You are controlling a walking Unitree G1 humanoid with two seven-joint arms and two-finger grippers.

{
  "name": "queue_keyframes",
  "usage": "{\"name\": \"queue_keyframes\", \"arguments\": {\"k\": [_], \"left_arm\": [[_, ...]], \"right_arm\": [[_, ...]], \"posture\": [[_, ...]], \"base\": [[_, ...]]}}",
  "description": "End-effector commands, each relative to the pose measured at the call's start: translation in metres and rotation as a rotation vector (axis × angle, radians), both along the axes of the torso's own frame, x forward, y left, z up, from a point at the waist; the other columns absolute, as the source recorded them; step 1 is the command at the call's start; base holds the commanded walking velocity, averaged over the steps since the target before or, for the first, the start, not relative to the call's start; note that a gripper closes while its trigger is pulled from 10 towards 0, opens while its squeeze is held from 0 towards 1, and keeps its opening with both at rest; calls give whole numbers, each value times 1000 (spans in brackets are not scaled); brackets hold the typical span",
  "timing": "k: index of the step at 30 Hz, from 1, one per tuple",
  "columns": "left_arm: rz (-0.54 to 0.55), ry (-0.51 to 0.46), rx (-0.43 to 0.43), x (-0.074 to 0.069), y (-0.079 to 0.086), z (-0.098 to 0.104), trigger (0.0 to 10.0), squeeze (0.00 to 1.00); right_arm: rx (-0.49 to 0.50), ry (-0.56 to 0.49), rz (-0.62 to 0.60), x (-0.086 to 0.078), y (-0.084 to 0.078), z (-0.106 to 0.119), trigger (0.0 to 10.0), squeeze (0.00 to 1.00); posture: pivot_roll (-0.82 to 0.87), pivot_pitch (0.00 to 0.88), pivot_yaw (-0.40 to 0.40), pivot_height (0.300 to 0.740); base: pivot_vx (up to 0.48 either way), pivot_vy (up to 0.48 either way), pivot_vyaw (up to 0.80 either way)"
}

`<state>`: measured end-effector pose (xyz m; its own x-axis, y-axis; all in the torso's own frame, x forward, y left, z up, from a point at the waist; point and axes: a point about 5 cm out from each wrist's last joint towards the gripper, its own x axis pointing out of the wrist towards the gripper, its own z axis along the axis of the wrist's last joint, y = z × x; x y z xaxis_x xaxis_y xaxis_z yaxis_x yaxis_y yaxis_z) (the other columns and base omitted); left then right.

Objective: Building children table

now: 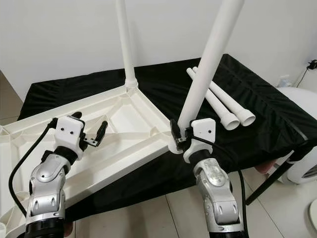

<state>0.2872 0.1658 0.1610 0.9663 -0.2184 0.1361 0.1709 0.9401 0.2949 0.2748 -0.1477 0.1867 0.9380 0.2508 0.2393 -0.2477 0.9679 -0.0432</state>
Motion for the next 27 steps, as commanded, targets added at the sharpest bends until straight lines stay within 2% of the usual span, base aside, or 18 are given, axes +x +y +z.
{"name": "queue_keyframes", "arguments": {"k": [1, 7, 12, 14, 17, 18, 19, 20, 22, 27], "left_arm": [[252, 24, -71, -15, 5, -26, 10000, 0], [247, 26, -64, -13, 4, -23, 10000, 0], [260, 28, -133, -9, -2, -17, 10000, 0], [260, 28, -133, -9, -2, -17, 10000, 0], [263, 43, -216, -6, -2, -12, 10000, 0], [263, 43, -216, -6, -2, -12, 10000, 0], [256, 41, -239, -4, -3, -8, 10000, 0], [203, 47, -272, -3, -7, -4, 10000, 0], [163, 51, -290, -2, -10, -2, 10000, 0], [92, 28, -278, -1, -16, 5, 10000, 0]], "right_arm": [[1, -17, 8, 1, 1, 2, 10000, 0], [-8, -25, 9, 3, 0, 4, 10000, 0], [-15, -38, 14, 6, -2, 8, 10000, 0], [-15, -38, 14, 6, -2, 8, 10000, 0], [-19, -44, 12, 7, -3, 9, 10000, 0], [-19, -44, 12, 7, -3, 9, 10000, 0], [-21, -46, 11, 7, -4, 10, 10000, 0], [-21, -48, 11, 8, -4, 10, 10000, 0], [-22, -49, 11, 8, -3, 10, 10000, 0], [-24, -53, 13, 10, -4, 11, 10000, 0]], "posture": [[-87, 27, 68, 740], [-82, 28, 65, 740], [-78, 25, 53, 740], [-78, 25, 53, 740], [-76, 23, 51, 740], [-76, 23, 51, 740], [-76, 23, 51, 740], [-75, 20, 49, 740], [-75, 20, 49, 740], [-73, 19, 50, 740]], "base": [[0, 0, 0], [0, 0, 0], [0, 0, 0], [0, 0, 0], [0, 0, 0], [0, 0, 0], [0, 0, 0], [0, 0, 0], [0, 0, 0], [0, 0, 0]]}}
